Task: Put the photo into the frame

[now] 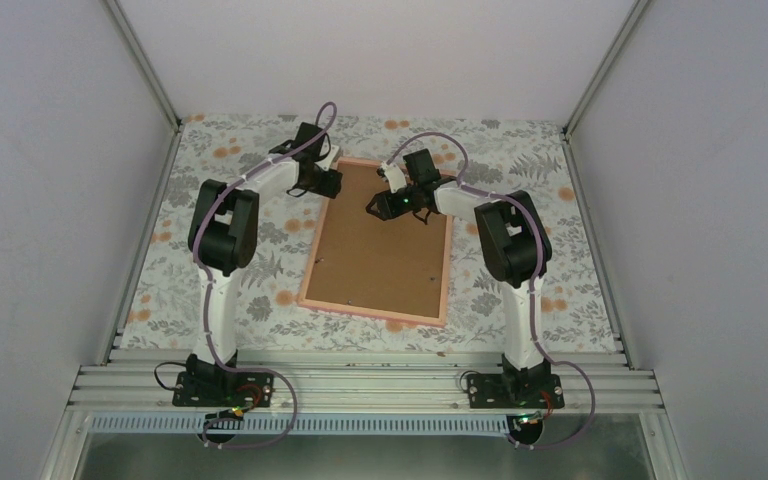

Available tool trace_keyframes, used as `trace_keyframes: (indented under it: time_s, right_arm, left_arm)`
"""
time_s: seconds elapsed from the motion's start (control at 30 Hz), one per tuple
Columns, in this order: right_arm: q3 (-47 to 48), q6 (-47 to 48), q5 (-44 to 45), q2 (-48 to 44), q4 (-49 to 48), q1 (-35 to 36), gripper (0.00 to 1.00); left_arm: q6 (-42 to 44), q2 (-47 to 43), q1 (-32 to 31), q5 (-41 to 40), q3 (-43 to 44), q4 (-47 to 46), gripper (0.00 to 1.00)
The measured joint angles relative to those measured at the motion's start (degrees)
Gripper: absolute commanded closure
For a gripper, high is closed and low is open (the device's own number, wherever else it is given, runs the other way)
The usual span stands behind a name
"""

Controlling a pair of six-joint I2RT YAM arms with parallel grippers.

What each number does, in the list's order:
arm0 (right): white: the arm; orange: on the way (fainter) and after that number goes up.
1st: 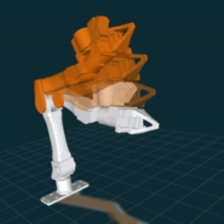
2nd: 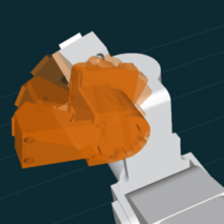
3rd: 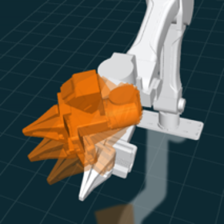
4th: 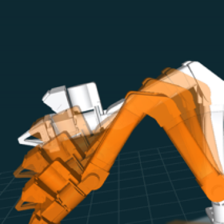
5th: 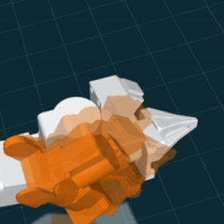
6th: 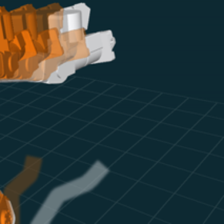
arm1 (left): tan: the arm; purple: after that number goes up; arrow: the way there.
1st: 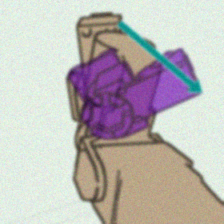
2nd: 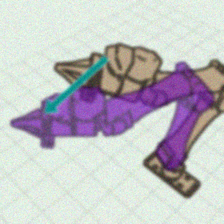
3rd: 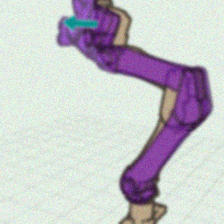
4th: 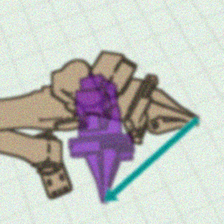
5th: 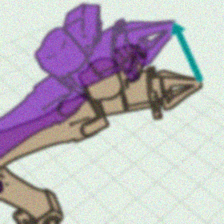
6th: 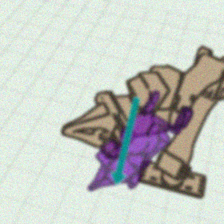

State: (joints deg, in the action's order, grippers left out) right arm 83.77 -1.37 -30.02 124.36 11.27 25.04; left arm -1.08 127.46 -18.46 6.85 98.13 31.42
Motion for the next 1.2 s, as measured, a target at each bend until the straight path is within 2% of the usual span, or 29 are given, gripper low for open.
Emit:
trace_keyframes:
  time_s: [0.3, 0.7, 0.77, 1.0, 1.2]
  right_arm:
    - [-0.83, 0.26, 0.39, 0.00, -1.27, 0.00, 0.50]
    - [-2.32, 0.66, 0.35, -0.15, -3.76, 0.00, 0.53]
    - [-2.86, 0.76, 0.37, -0.24, -4.55, 0.00, 0.53]
    - [-4.26, 0.92, 0.37, -0.68, -6.38, 0.00, 0.53]
    - [-4.74, 1.09, 0.39, -0.87, -6.99, 0.00, 0.53]
  left_arm:
    - [-0.09, 1.22, -1.03, -2.73, 0.02, 0.04, 0.40]
    - [-0.44, 1.27, -1.97, -4.92, 0.17, -0.04, 0.67]
    - [-1.11, 1.27, -1.88, -4.70, 0.17, 0.02, 0.67]
    - [-1.53, 2.32, -1.73, -4.02, 2.29, 1.55, 0.56]
    - [-1.53, 4.37, -1.55, -3.61, 5.51, 2.12, 0.58]
